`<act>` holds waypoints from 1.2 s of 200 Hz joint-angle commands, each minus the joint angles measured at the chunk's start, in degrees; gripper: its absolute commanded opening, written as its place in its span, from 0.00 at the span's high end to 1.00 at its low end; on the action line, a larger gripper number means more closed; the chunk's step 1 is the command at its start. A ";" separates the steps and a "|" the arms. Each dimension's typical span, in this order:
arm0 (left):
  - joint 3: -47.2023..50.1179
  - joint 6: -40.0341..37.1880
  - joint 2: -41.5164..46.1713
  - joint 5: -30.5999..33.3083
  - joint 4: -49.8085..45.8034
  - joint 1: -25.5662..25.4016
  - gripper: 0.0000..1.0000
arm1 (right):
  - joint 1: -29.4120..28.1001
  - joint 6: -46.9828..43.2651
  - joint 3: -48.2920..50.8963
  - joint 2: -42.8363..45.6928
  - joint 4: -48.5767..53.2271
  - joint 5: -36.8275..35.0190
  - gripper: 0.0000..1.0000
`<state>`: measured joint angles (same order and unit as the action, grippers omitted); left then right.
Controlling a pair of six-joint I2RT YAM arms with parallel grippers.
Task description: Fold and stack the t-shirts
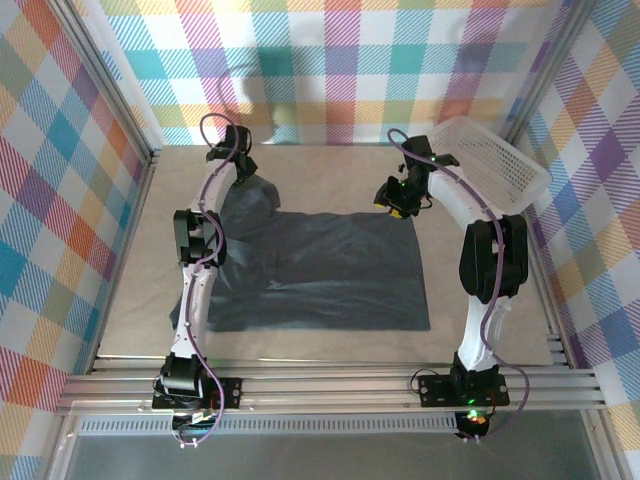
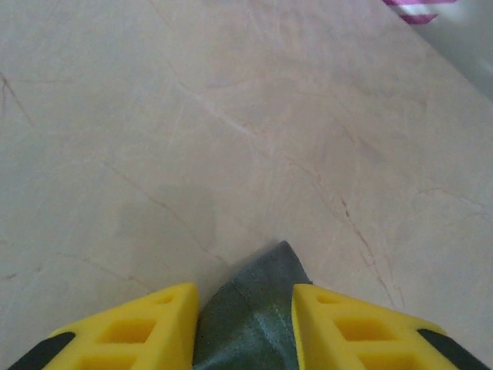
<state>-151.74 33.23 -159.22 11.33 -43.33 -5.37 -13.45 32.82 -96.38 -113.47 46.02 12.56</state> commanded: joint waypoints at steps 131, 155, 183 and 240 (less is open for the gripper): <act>9.38 2.89 11.70 0.15 -9.58 0.94 1.00 | -0.37 3.41 -1.27 -3.53 2.79 -16.56 0.60; 14.76 2.15 16.50 -0.32 -7.78 1.76 1.00 | -0.77 2.85 -3.20 -6.18 2.32 -19.82 0.59; 18.09 1.57 20.57 -1.85 -6.08 2.11 1.00 | -0.72 1.99 -8.63 -10.88 4.90 -23.03 0.59; 19.32 2.28 24.51 -5.92 -4.75 2.00 1.00 | 0.07 0.73 -17.83 -18.98 10.16 -28.86 0.59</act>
<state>-133.71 35.11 -138.19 7.94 -48.97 -3.66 -13.85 34.87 -110.98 -129.69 51.75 -12.58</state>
